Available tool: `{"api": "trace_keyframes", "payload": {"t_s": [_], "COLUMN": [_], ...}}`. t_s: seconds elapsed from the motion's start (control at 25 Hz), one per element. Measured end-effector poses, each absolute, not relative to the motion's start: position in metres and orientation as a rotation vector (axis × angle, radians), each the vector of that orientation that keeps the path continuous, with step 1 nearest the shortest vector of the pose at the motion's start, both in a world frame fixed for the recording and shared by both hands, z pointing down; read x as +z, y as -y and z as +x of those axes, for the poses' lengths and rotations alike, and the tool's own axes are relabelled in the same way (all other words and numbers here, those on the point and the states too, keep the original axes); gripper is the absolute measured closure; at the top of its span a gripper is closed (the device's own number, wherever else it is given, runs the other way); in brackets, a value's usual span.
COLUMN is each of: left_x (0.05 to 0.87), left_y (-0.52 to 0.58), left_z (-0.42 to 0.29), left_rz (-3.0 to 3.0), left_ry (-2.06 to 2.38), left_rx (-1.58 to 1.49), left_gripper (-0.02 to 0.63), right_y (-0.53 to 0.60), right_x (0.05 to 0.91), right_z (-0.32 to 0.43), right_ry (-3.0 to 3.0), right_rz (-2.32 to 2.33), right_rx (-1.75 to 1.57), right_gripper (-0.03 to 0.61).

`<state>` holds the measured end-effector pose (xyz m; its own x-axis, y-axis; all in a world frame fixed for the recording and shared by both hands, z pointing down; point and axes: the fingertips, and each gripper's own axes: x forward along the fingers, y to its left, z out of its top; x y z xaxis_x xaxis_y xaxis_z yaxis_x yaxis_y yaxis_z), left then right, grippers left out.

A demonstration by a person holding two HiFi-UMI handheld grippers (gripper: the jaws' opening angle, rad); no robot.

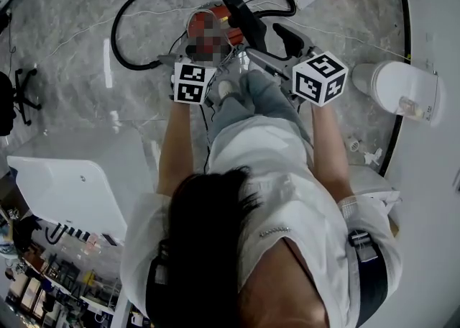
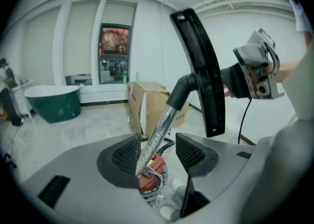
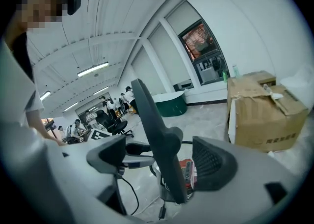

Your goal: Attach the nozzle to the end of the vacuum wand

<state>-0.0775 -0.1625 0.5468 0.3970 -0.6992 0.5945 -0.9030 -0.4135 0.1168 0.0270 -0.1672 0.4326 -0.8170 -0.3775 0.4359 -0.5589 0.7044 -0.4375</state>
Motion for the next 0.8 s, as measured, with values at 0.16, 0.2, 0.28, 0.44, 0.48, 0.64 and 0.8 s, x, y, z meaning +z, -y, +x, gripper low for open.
{"api": "trace_keyframes", "payload": {"t_s": [0.16, 0.2, 0.28, 0.44, 0.48, 0.64, 0.8], "left_x": [0.517, 0.51, 0.501, 0.49, 0.486, 0.473, 0.46], "left_y": [0.153, 0.15, 0.144, 0.129, 0.125, 0.11, 0.102], "left_z": [-0.089, -0.09, -0.092, -0.093, -0.093, -0.085, -0.085], "left_rz": [2.177, 2.177, 2.185, 2.202, 2.211, 2.29, 2.267], "left_ry": [1.46, 1.471, 1.478, 1.465, 1.459, 1.425, 1.466], "left_rx": [0.428, 0.397, 0.366, 0.341, 0.326, 0.32, 0.26], "left_gripper": [0.394, 0.394, 0.394, 0.394, 0.394, 0.43, 0.47], "right_y": [0.164, 0.162, 0.156, 0.139, 0.136, 0.123, 0.111], "right_x": [0.417, 0.414, 0.411, 0.403, 0.401, 0.394, 0.392], "right_z": [0.04, 0.043, 0.046, 0.042, 0.041, 0.035, 0.03], "right_ry": [2.627, 2.628, 2.635, 2.673, 2.683, 2.751, 2.75], "right_rz": [0.897, 0.947, 1.009, 1.024, 1.029, 0.996, 0.973], "right_rx": [0.767, 0.761, 0.764, 0.754, 0.755, 0.862, 0.837], "right_gripper": [0.175, 0.175, 0.176, 0.176, 0.176, 0.176, 0.178]}}
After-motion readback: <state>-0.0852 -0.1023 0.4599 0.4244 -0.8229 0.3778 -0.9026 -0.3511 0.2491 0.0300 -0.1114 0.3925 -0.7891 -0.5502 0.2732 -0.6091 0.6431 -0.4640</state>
